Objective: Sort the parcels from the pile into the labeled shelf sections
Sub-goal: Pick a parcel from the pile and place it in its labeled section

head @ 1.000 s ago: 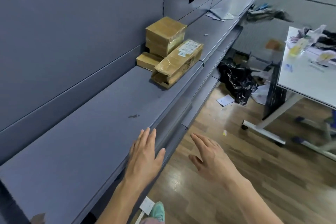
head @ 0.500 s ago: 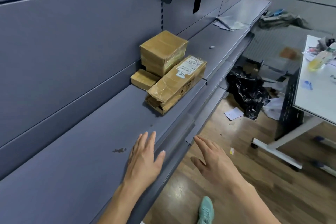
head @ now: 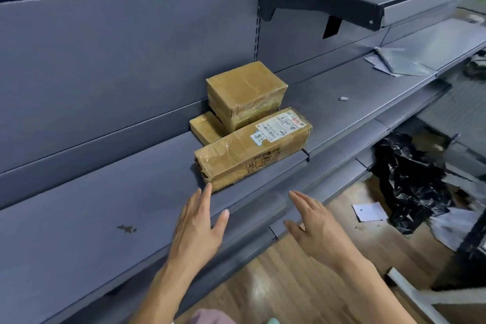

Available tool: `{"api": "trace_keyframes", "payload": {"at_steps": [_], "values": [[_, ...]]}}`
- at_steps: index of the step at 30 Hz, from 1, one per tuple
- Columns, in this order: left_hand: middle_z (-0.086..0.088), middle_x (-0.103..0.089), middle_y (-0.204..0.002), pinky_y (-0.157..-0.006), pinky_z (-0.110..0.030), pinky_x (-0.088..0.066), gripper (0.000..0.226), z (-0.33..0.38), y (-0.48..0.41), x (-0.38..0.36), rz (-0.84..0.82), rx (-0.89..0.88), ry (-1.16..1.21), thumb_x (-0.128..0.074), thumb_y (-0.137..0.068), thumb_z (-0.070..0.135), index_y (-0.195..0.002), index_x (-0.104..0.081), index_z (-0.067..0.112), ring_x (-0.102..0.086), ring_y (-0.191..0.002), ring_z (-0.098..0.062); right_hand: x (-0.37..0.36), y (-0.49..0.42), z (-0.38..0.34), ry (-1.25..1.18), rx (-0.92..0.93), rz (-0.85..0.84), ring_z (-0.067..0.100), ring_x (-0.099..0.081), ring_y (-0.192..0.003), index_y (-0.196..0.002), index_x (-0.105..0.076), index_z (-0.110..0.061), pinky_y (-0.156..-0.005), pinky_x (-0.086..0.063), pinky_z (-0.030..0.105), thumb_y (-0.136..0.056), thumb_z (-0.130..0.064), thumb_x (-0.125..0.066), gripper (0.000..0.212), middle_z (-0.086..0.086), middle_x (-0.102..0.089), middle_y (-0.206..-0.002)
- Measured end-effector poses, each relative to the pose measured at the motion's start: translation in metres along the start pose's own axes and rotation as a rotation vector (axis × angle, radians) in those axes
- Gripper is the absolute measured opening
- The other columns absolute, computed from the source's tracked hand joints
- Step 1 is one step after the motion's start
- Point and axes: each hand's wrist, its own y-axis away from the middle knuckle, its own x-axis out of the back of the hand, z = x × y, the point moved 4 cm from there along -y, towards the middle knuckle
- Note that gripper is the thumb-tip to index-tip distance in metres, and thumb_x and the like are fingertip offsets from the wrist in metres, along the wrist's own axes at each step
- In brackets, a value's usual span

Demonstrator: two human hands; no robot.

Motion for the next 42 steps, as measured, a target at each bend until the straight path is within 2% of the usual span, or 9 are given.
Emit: {"api": "trace_keyframes", "payload": {"at_steps": [6, 16, 20, 24, 26, 29, 34, 37, 42], "values": [[0.002, -0.007, -0.173, -0.124, -0.041, -0.021, 0.075, 0.004, -0.027, 0.011, 0.070, 0.083, 0.000, -0.037, -0.101, 0.062, -0.164, -0.004, 0.036, -0.006, -0.159, -0.018, 0.013, -0.047, 0.003, -0.039, 0.069, 0.003, 0.011, -0.022, -0.151, -0.161, -0.021, -0.024, -0.120, -0.019, 0.027, -0.103, -0.047, -0.047, 0.068, -0.009, -0.026, -0.165], [-0.009, -0.009, -0.171, -0.121, -0.049, -0.029, 0.081, 0.013, -0.097, 0.015, 0.129, 0.105, 0.007, -0.034, -0.098, 0.066, -0.164, -0.004, 0.030, -0.011, -0.158, -0.027, 0.067, -0.118, 0.013, 0.010, 0.061, 0.080, 0.021, -0.035, -0.143, -0.156, -0.034, -0.018, -0.115, -0.028, 0.029, -0.102, -0.046, -0.050, 0.063, -0.001, -0.039, -0.158], [-0.007, -0.005, -0.171, -0.119, -0.051, -0.031, 0.089, 0.012, -0.106, 0.013, 0.138, 0.127, 0.007, -0.036, -0.092, 0.073, -0.163, -0.004, 0.032, -0.010, -0.158, -0.027, 0.082, -0.146, 0.024, 0.007, 0.038, 0.114, 0.026, -0.035, -0.140, -0.154, -0.038, -0.019, -0.111, -0.035, 0.036, -0.100, -0.046, -0.052, 0.062, 0.000, -0.039, -0.157], [0.007, 0.013, -0.171, -0.120, -0.052, -0.029, 0.111, 0.012, -0.112, 0.012, 0.106, 0.155, -0.029, -0.030, -0.071, 0.091, -0.163, 0.000, 0.038, 0.001, -0.159, -0.020, 0.090, -0.176, 0.029, -0.003, 0.068, 0.108, 0.031, -0.031, -0.136, -0.152, -0.040, -0.018, -0.109, -0.034, 0.040, -0.101, -0.042, -0.053, 0.058, 0.004, -0.037, -0.156], [0.009, 0.022, -0.169, -0.122, -0.052, -0.024, 0.115, 0.016, -0.114, 0.010, 0.091, 0.189, -0.058, -0.035, -0.069, 0.092, -0.163, 0.003, 0.038, 0.007, -0.159, -0.018, 0.094, -0.193, 0.029, 0.025, 0.093, 0.087, 0.033, -0.031, -0.130, -0.147, -0.044, -0.014, -0.107, -0.030, 0.039, -0.101, -0.041, -0.055, 0.054, 0.008, -0.040, -0.153], [0.005, 0.022, -0.170, -0.123, -0.053, -0.021, 0.113, 0.021, -0.111, 0.006, 0.118, 0.295, 0.038, -0.037, -0.072, 0.091, -0.162, 0.007, 0.040, 0.008, -0.159, -0.020, 0.096, -0.208, 0.029, 0.028, 0.115, 0.072, 0.033, -0.031, -0.125, -0.138, -0.049, -0.013, -0.106, -0.027, 0.040, -0.100, -0.038, -0.056, 0.046, 0.011, -0.041, -0.149], [-0.004, -0.007, -0.172, -0.117, -0.051, -0.032, 0.088, 0.036, -0.105, -0.003, 0.208, 0.408, 0.061, -0.042, -0.098, 0.067, -0.164, 0.005, 0.031, -0.019, -0.156, -0.025, 0.097, -0.223, 0.042, -0.024, 0.110, -0.013, 0.031, -0.031, -0.126, -0.148, -0.035, -0.016, -0.109, -0.029, 0.043, -0.100, -0.036, -0.054, 0.055, 0.013, -0.042, -0.145], [-0.005, -0.023, -0.168, -0.108, -0.053, -0.042, 0.082, 0.046, -0.101, -0.008, 0.238, 0.456, 0.019, -0.041, -0.102, 0.061, -0.164, 0.003, 0.028, -0.037, -0.148, -0.029, 0.092, -0.218, 0.047, -0.057, 0.101, -0.056, 0.037, -0.038, -0.123, -0.154, -0.026, -0.018, -0.102, -0.038, 0.047, -0.100, -0.036, -0.054, 0.063, 0.016, -0.045, -0.140], [-0.010, -0.031, -0.161, -0.098, -0.049, -0.048, 0.082, 0.054, -0.086, -0.012, 0.283, 0.550, 0.002, -0.041, -0.103, 0.058, -0.164, 0.004, 0.028, -0.052, -0.135, -0.033, 0.092, -0.214, 0.051, -0.148, 0.104, -0.070, 0.038, -0.041, -0.122, -0.155, -0.023, -0.022, -0.096, -0.045, 0.048, -0.097, -0.041, -0.058, 0.070, 0.017, -0.046, -0.134]]}}
